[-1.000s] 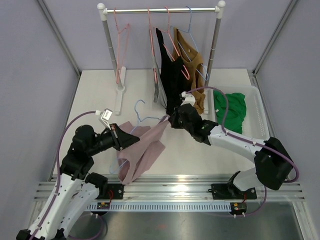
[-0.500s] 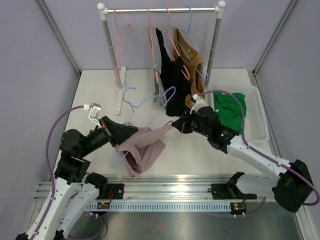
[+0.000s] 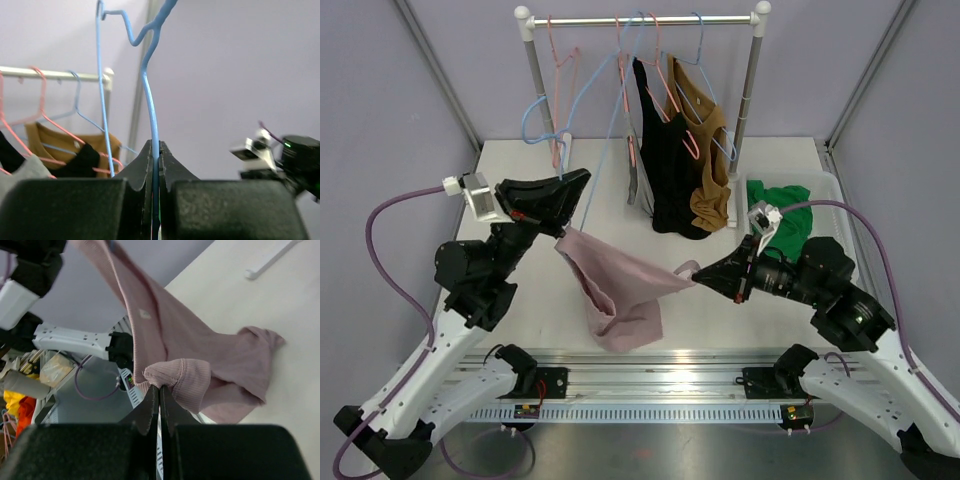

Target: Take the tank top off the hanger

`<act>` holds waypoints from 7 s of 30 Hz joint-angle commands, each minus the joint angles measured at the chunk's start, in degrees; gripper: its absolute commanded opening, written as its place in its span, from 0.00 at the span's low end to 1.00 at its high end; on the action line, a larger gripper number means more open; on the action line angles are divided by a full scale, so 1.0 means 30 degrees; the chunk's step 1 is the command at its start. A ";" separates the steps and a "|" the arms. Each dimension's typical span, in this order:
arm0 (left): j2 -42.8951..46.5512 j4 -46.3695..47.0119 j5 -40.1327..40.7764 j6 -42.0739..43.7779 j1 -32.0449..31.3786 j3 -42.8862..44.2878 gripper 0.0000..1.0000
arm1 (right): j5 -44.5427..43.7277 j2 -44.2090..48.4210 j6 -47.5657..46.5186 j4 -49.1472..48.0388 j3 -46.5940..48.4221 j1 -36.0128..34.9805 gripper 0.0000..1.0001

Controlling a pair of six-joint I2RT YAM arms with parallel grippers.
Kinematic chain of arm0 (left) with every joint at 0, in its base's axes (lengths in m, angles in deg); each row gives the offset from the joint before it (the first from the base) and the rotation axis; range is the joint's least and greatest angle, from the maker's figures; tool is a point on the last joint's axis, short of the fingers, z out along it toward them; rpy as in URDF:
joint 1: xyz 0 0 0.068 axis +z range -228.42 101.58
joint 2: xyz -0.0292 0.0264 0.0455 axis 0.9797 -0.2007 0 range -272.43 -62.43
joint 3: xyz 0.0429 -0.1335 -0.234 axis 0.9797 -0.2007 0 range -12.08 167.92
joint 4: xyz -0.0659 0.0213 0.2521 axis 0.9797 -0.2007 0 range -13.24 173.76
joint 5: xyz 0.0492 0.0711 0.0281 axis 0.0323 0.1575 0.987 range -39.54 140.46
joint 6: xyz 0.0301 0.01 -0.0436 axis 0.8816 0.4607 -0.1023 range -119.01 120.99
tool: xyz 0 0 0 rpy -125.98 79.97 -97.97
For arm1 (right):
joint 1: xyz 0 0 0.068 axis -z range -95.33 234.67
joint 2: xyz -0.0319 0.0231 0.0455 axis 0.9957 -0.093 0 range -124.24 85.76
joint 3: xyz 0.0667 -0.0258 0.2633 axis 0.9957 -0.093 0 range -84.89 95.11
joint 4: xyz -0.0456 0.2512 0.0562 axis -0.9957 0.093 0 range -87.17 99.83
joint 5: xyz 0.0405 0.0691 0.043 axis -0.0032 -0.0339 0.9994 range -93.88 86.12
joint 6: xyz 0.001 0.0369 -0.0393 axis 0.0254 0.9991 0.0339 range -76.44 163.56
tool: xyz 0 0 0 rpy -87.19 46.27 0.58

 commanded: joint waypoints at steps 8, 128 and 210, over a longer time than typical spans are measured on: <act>-0.2007 1.1260 0.2200 -0.0136 -0.0566 -0.2304 0.00 | 0.0989 -0.0611 -0.0295 0.0188 0.0953 0.0115 0.00; 0.4702 -2.1730 0.8063 0.2064 0.5351 0.1736 0.99 | -2.0845 -1.0134 -0.5596 0.9978 1.0797 0.6222 0.00; -2.4711 -1.9561 0.9352 0.4057 0.2333 2.9832 0.21 | 0.3241 -0.1785 -0.0295 0.2386 0.1803 1.0926 0.80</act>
